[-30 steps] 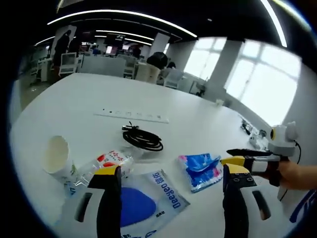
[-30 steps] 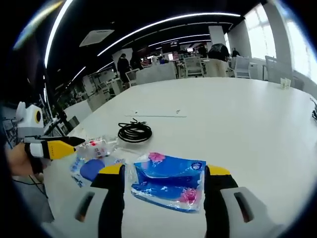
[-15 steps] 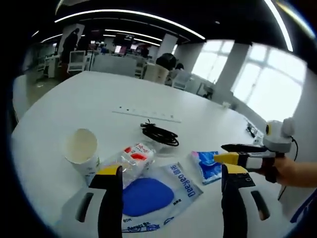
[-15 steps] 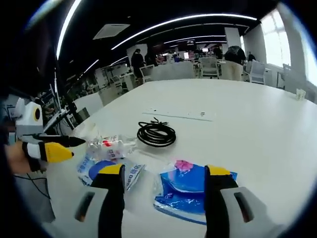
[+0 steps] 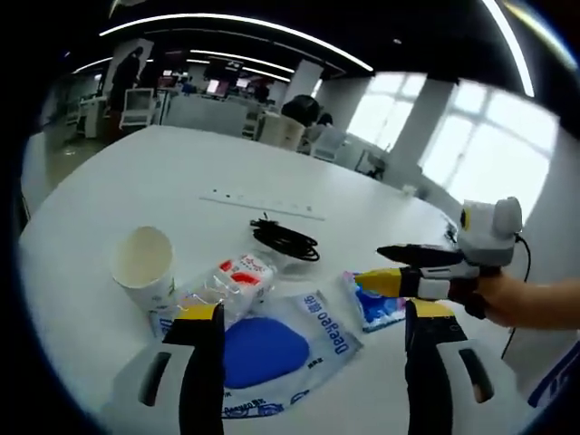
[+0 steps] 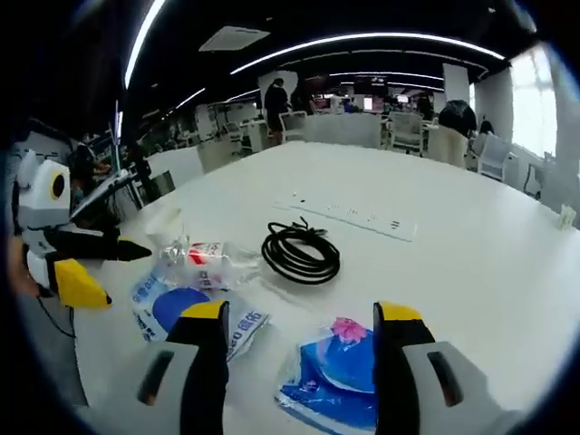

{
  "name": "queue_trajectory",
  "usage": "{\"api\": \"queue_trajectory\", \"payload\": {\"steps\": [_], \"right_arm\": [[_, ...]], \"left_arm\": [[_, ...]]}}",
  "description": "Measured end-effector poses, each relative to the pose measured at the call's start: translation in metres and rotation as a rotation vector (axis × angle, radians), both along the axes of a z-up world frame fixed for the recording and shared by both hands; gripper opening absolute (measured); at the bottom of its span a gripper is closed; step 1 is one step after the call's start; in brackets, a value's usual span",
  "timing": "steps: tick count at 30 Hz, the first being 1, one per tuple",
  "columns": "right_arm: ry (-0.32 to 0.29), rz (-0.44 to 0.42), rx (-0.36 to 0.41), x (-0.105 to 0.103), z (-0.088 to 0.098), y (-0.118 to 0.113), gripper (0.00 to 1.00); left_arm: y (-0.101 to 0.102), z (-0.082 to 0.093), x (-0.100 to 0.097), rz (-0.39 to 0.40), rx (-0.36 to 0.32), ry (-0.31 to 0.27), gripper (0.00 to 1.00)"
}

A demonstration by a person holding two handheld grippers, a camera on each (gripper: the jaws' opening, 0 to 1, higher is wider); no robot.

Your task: Arrange the tabletop items into an orderly group along one side of the table until the central work area is clear of visible clutter.

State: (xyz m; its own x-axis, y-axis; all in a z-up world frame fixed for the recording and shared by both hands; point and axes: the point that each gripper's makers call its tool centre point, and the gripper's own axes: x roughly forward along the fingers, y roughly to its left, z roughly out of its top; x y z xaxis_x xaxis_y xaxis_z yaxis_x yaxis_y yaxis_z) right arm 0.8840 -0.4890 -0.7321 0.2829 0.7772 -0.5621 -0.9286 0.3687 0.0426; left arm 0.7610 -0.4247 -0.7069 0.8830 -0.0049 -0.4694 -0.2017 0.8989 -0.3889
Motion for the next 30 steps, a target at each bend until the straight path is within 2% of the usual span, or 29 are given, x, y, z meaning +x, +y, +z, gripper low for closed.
{"api": "queue_trajectory", "payload": {"steps": [2,5,11,14,18,20,23,26,30], "right_arm": [[-0.014,0.023,-0.006,0.001,-0.003,0.012,0.62],[-0.066,0.077,-0.029,0.000,0.000,0.027,0.61],[-0.104,0.132,-0.053,0.003,-0.006,0.048,0.60],[-0.184,0.216,-0.121,0.006,-0.013,0.058,0.60],[-0.232,0.291,-0.170,0.007,-0.027,0.070,0.59],[-0.228,0.298,-0.169,0.008,-0.030,0.075,0.59],[-0.267,0.336,-0.194,0.012,-0.037,0.083,0.58],[-0.273,0.354,-0.208,0.015,-0.037,0.085,0.57],[-0.269,0.373,-0.231,0.021,-0.048,0.090,0.55]], "left_arm": [[-0.001,0.001,-0.006,0.004,-0.004,0.002,0.79],[-0.003,-0.001,-0.013,-0.002,-0.015,0.019,0.76],[0.000,0.003,-0.021,0.016,-0.020,0.016,0.77],[0.006,0.001,-0.020,0.028,-0.026,0.015,0.77],[0.007,-0.001,-0.020,0.040,-0.047,0.015,0.76],[0.009,-0.002,-0.020,0.043,-0.047,0.013,0.76],[0.013,-0.003,-0.019,0.046,-0.056,0.013,0.76],[0.014,-0.004,-0.019,0.051,-0.067,0.011,0.76],[0.015,-0.007,-0.018,0.057,-0.076,0.010,0.76]]}}
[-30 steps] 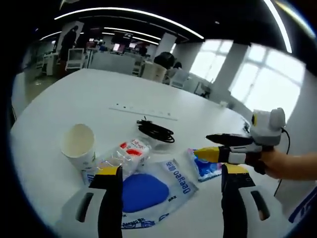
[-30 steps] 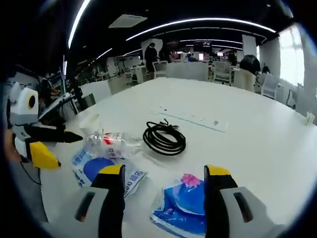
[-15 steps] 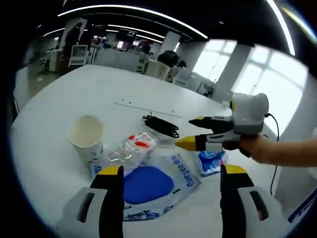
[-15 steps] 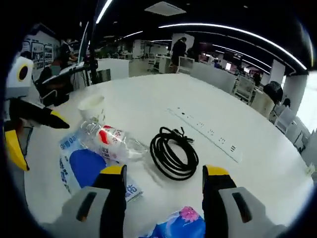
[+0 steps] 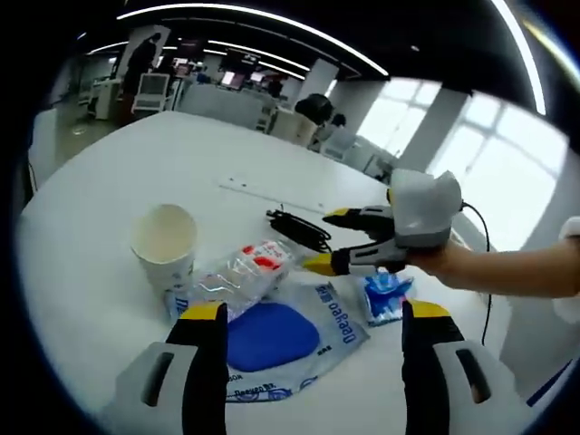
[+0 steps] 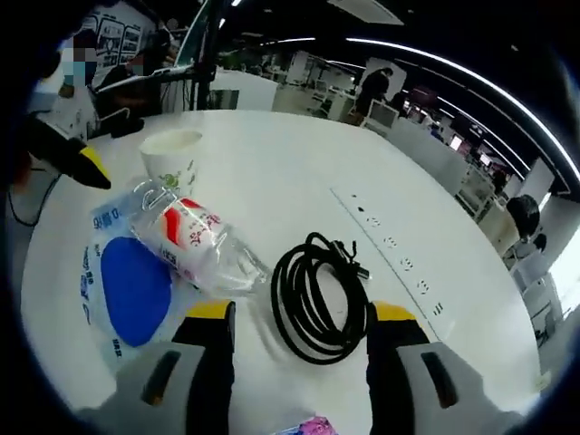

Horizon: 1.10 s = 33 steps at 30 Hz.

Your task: Arrange the tabletop items into an orderly group along one side of the table until the central work area is clear of visible clutter.

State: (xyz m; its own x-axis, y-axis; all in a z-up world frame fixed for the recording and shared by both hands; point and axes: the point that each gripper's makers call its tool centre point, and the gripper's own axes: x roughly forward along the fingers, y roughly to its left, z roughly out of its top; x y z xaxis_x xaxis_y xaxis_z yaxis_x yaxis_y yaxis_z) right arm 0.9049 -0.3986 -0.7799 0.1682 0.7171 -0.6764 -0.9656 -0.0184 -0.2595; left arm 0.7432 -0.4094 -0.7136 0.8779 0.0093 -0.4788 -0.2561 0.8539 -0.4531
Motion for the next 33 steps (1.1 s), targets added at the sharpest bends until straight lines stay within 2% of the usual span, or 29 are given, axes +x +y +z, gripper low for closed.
{"api": "queue_trajectory", "payload": {"steps": [2,5,9,12,13,18,21,23,28,30,33], "right_arm": [[-0.002,0.008,-0.011,0.000,-0.002,0.000,0.51],[-0.030,0.044,-0.030,-0.001,-0.001,-0.001,0.39],[-0.036,0.066,-0.054,0.001,-0.012,0.002,0.35],[-0.066,0.078,-0.065,0.002,-0.014,0.002,0.28],[-0.093,0.095,-0.072,0.002,-0.015,0.003,0.26],[-0.132,0.133,-0.079,-0.001,-0.017,0.004,0.16],[-0.193,0.188,-0.093,-0.002,-0.014,0.006,0.10],[-0.189,0.172,-0.095,-0.002,-0.015,0.006,0.05],[-0.198,0.182,-0.096,-0.003,-0.011,0.005,0.01],[-0.233,0.211,-0.118,-0.002,-0.012,0.003,0.00],[-0.235,0.210,-0.108,-0.007,-0.004,-0.003,0.00]], "left_arm": [[0.001,-0.002,0.000,0.003,-0.003,0.001,0.75],[0.001,-0.003,0.000,0.010,-0.015,-0.001,0.75],[0.003,-0.006,0.000,0.022,-0.028,0.000,0.75],[0.003,-0.005,-0.001,0.033,-0.039,-0.006,0.75],[0.004,-0.004,-0.001,0.035,-0.037,-0.010,0.75],[0.006,-0.004,-0.002,0.041,-0.038,-0.018,0.75],[0.006,-0.004,-0.003,0.047,-0.043,-0.018,0.74],[0.005,-0.003,-0.003,0.049,-0.046,-0.020,0.74],[0.006,-0.002,-0.003,0.051,-0.044,-0.024,0.74],[0.008,-0.001,-0.004,0.054,-0.044,-0.026,0.74],[0.008,-0.001,-0.006,0.054,-0.040,-0.024,0.74]]}}
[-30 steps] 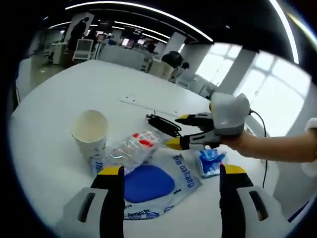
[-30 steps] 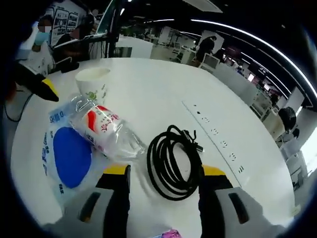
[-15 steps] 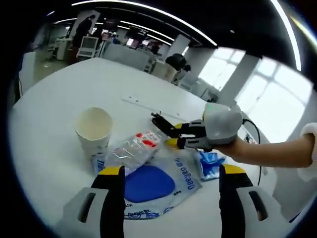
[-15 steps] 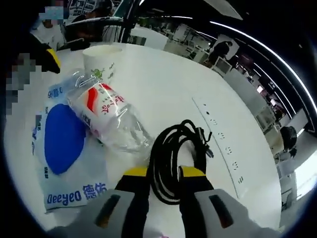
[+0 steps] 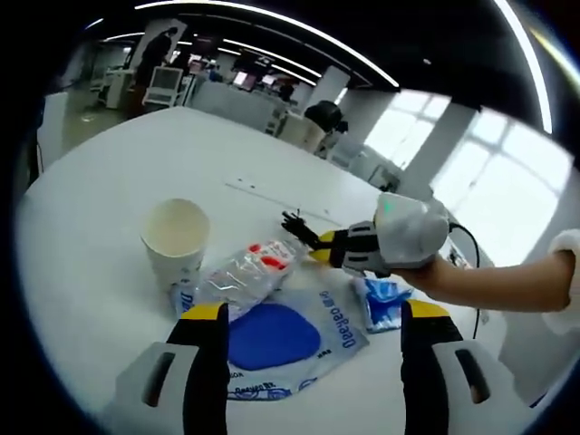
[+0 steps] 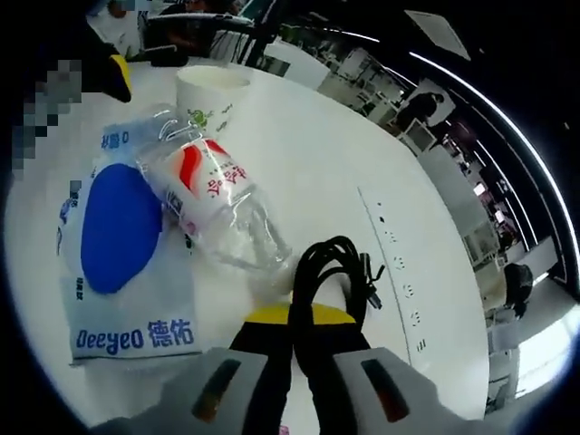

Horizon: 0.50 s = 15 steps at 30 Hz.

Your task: Arrange the tabletop items into an orderly group along one side of the table until the central work area is clear of visible clutter.

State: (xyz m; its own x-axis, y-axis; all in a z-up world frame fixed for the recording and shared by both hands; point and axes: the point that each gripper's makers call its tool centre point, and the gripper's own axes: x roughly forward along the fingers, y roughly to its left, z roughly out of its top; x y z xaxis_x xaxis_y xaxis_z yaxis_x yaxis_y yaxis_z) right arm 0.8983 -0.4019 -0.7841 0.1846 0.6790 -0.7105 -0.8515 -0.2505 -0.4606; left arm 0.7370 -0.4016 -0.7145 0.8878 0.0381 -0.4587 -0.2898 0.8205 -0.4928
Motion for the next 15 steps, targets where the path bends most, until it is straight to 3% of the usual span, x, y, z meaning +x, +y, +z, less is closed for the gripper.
{"api": "queue_trajectory", "payload": {"steps": [7,15], "right_arm": [[-0.028,0.008,0.026,0.005,0.017,-0.005,0.00],[-0.014,-0.034,0.083,0.009,0.045,-0.011,0.00]], "left_arm": [[-0.006,0.002,-0.003,-0.020,0.015,0.002,0.75],[-0.012,0.006,-0.001,-0.055,0.039,0.005,0.75]]}}
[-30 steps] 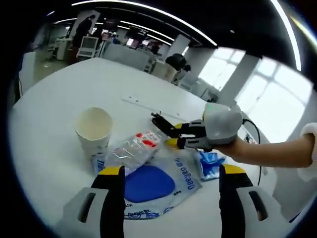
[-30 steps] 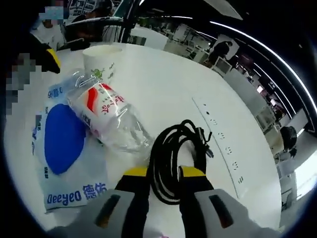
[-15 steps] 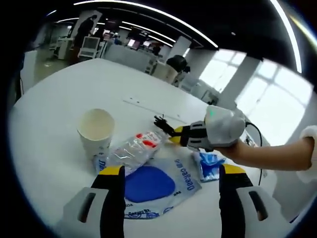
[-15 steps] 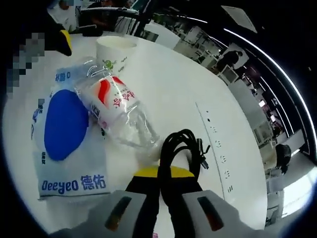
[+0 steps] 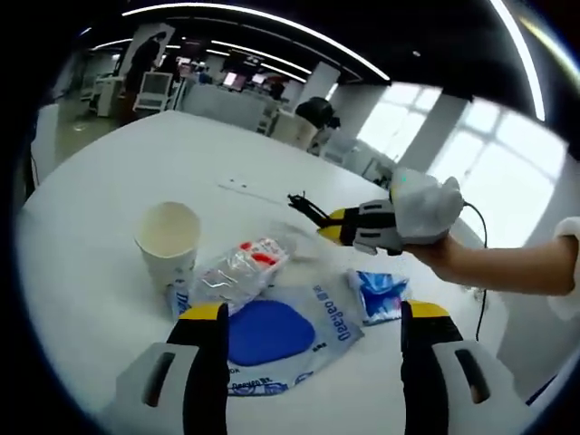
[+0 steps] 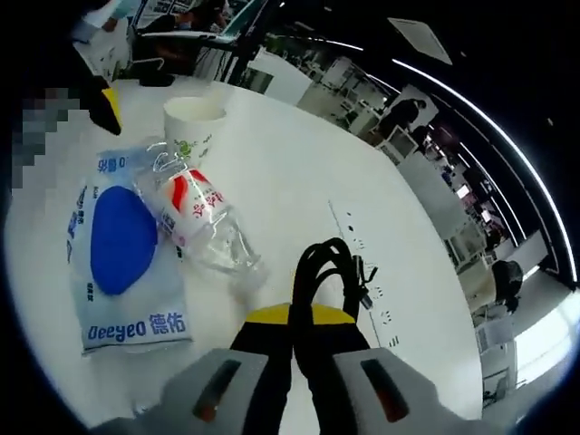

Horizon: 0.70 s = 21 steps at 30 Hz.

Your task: Arrange the tabletop items into an orderly group along one side of the table until the central work area is clear of visible clutter.

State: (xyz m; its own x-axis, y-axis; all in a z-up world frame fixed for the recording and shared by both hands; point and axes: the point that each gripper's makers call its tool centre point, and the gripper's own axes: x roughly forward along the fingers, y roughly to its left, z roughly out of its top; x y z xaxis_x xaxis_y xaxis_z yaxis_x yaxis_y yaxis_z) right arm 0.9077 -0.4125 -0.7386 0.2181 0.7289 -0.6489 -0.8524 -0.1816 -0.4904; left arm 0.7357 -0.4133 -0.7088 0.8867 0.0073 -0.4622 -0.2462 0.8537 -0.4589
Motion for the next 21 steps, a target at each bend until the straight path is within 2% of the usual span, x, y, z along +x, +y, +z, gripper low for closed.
{"api": "queue_trajectory", "payload": {"steps": [4,12,18,21], "right_arm": [[0.005,-0.011,0.012,-0.001,0.008,-0.009,0.00],[0.024,-0.031,0.046,-0.016,0.030,-0.030,0.00],[0.012,-0.029,0.052,-0.023,0.039,-0.042,0.00],[0.057,-0.058,0.076,-0.028,0.044,-0.046,0.00]], "left_arm": [[-0.001,0.002,-0.001,-0.009,0.004,-0.003,0.74],[-0.007,0.007,-0.003,-0.040,0.007,-0.004,0.74],[-0.013,0.010,-0.008,-0.071,0.016,0.002,0.74],[-0.015,0.014,-0.009,-0.084,0.016,-0.003,0.74]]}}
